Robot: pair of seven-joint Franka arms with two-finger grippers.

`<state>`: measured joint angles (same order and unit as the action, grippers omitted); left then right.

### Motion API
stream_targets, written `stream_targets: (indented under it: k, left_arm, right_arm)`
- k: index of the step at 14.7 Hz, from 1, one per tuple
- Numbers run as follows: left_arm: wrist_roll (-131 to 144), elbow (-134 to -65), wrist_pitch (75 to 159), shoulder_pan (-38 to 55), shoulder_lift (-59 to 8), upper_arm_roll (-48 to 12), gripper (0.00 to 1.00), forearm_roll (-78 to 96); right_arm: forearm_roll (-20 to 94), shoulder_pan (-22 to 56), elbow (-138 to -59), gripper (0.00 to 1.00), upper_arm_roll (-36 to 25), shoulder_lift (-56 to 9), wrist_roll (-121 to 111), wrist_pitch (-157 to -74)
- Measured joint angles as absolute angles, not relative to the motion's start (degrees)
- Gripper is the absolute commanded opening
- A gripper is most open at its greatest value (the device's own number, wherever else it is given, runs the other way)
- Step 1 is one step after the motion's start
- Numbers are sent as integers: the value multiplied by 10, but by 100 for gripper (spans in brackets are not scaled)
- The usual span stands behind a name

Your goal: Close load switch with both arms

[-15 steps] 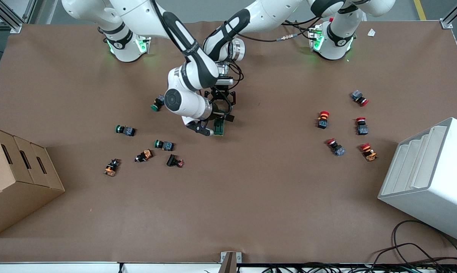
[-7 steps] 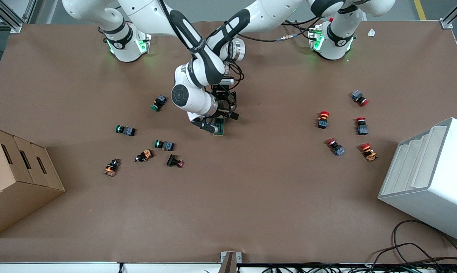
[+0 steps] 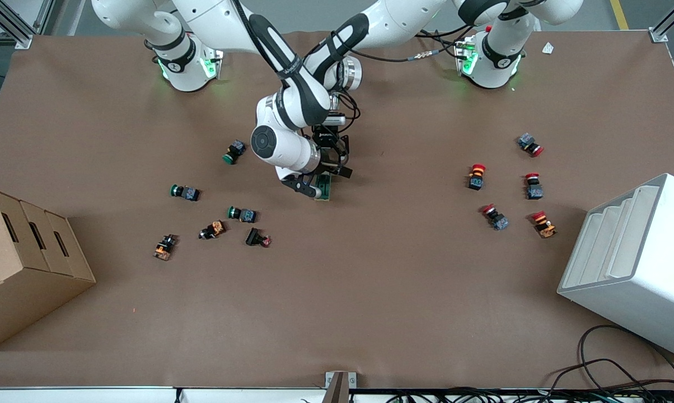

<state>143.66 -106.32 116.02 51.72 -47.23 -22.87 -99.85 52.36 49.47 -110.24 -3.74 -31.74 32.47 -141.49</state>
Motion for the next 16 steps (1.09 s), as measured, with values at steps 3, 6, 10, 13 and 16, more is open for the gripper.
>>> stream_targets:
  k: [3, 6, 10, 13, 16]
  left_arm:
    - [1437, -1063, 1160, 517, -472, -229, 93, -999]
    - [1437, -1063, 1160, 517, -472, -229, 93, -999]
    - [1437, -1063, 1159, 517, -472, -229, 98, -999]
    - [1437, -1064, 1158, 517, -473, -228, 99, -999]
    - [1437, -1064, 1158, 517, -473, -228, 99, -999]
  right_arm:
    - [524, 494, -1098, 100, -44, -310, 325, -1405]
    - [524, 490, -1084, 100, -54, -305, 321, -1419]
    - [524, 479, -1064, 100, -61, -315, 309, -1426]
    - [524, 471, -1056, 100, -61, -325, 298, -1428]
    - [524, 463, -1039, 100, -61, -339, 296, -1428]
